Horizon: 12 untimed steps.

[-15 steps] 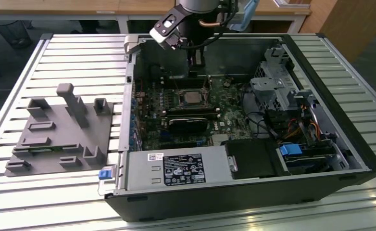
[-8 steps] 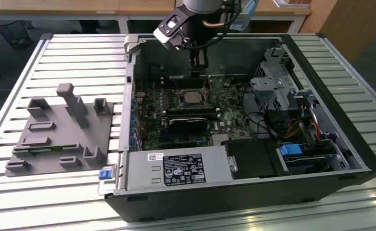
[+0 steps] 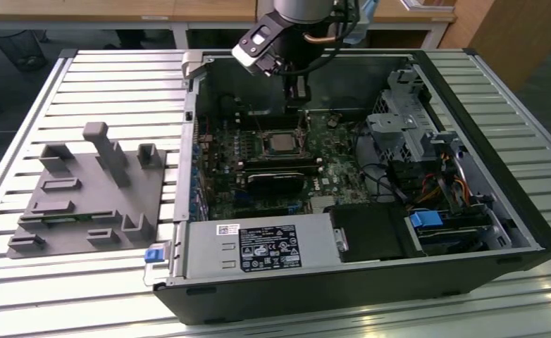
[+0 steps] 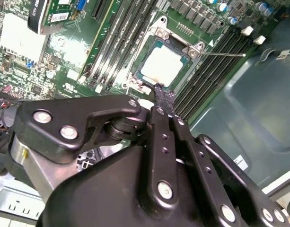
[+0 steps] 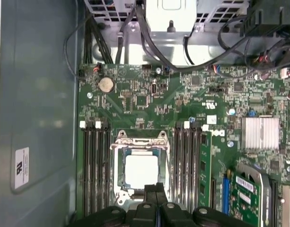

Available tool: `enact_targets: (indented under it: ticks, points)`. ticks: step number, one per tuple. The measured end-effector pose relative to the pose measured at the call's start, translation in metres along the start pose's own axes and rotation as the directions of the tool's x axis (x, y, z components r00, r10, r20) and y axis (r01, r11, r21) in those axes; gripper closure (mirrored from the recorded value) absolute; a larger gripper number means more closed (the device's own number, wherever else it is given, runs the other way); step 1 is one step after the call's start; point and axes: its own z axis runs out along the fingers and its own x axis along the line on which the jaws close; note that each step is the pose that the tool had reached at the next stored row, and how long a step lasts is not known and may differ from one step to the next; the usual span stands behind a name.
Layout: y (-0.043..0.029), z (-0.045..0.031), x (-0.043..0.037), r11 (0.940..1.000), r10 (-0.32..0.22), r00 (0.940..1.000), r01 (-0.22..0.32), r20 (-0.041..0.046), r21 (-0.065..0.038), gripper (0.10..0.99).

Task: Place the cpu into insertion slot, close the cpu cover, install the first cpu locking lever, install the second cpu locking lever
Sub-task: 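Close the cpu cover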

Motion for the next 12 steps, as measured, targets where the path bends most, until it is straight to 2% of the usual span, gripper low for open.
enact_targets:
  ticks: [12]
  points:
    - [0.0063,0.0063,0.0013,1.0,-0.005,1.0,0.005,0.0,0.0,0.98]
